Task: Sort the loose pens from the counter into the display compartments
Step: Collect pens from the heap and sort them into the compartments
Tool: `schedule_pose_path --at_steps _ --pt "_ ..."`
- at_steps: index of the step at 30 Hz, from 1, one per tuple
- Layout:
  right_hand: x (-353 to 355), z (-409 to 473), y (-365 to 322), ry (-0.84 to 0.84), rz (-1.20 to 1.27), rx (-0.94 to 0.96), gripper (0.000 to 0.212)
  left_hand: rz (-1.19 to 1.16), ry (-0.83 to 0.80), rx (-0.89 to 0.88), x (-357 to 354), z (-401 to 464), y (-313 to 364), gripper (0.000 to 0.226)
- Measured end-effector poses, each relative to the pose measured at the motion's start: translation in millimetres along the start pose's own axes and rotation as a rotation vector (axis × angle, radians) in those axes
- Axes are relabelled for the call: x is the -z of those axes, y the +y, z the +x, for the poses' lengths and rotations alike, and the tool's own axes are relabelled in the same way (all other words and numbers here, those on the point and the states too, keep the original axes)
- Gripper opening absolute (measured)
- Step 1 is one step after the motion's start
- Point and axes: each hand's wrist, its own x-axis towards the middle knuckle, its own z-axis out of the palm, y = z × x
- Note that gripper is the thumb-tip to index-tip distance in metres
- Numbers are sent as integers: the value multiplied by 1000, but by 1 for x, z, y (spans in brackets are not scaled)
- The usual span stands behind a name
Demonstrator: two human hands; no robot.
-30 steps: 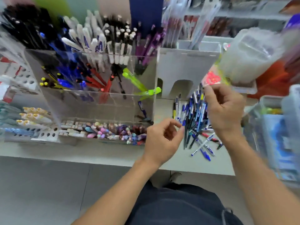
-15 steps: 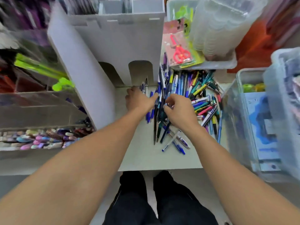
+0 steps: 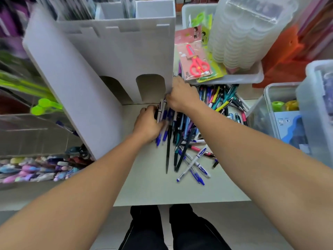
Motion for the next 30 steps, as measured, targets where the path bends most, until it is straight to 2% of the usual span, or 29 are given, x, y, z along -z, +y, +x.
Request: schedule_pose_path --at_steps 2,4,8,13,16,18,19,21,23,25,26,28,30 --pt "-4 6 5 -49 -74 0 76 -13 3 0 1 0 -3 52" --pt "-10 5 10 -54 -148 17 85 -63 -18 15 4 0 -3 51" --pt "-25 -22 14 -51 -173 42 79 -175 -39 49 8 2 2 38" --pt "-44 -72 14 -81 -172 77 77 -204 -62 35 7 -8 6 34" --pt "-39 -82 18 51 -23 130 72 -211 -51 32 5 -12 4 33" --pt "-29 -75 21 193 37 77 67 -110 13 -3 6 -20 2 39" --pt "-25 -68 24 209 13 44 66 -39 68 -50 7 -28 1 41" --pt "-21 -51 26 135 -109 18 67 82 128 -168 10 -50 0 50" --pt "-20 -33 25 15 -190 6 67 229 14 -217 9 -69 -3 68" --pt "-19 -30 20 -23 -193 24 63 316 -123 -174 2 -82 -9 82" --pt "-17 -38 17 27 -157 47 61 329 -152 -151 -2 -86 -14 86" --pt "-10 -75 14 262 -26 54 56 286 -126 -123 -10 -96 -21 87" --pt "-11 -135 16 455 78 -110 42 236 -71 -107 -14 -108 -24 81"
